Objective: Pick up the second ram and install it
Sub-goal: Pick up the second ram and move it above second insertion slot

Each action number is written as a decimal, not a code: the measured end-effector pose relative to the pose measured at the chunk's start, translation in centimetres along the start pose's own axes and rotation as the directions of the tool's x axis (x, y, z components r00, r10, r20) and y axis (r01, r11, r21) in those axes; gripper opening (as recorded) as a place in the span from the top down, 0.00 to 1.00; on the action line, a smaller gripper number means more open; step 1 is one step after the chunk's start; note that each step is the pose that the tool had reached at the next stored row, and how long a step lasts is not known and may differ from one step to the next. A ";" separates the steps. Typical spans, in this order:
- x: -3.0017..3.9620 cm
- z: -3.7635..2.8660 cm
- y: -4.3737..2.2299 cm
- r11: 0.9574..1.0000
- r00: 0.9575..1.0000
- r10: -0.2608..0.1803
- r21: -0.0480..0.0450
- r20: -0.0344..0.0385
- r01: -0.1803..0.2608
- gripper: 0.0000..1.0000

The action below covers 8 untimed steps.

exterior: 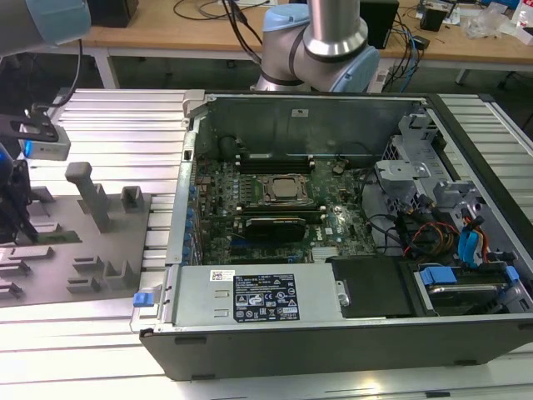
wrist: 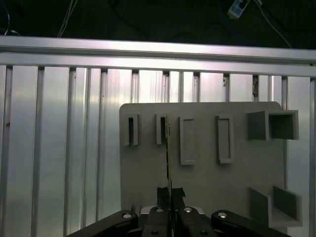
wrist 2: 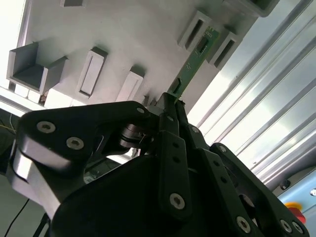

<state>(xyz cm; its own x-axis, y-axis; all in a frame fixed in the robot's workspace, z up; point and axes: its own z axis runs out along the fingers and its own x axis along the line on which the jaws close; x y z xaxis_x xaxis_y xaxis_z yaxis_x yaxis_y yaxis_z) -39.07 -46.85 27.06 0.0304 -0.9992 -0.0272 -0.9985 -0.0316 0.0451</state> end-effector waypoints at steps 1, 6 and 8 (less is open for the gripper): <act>-0.01 -0.16 0.01 1.000 1.000 0.000 0.000 0.000 0.000 0.87; -0.04 -0.87 0.04 1.000 1.000 0.000 0.000 0.000 0.000 0.87; -0.05 -1.29 0.06 1.000 1.000 0.000 0.000 0.000 0.000 0.87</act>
<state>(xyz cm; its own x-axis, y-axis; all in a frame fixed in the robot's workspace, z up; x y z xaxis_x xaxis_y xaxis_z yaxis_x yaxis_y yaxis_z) -39.07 -46.83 28.35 0.0304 -0.9992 -0.0272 -0.9985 -0.0316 0.0450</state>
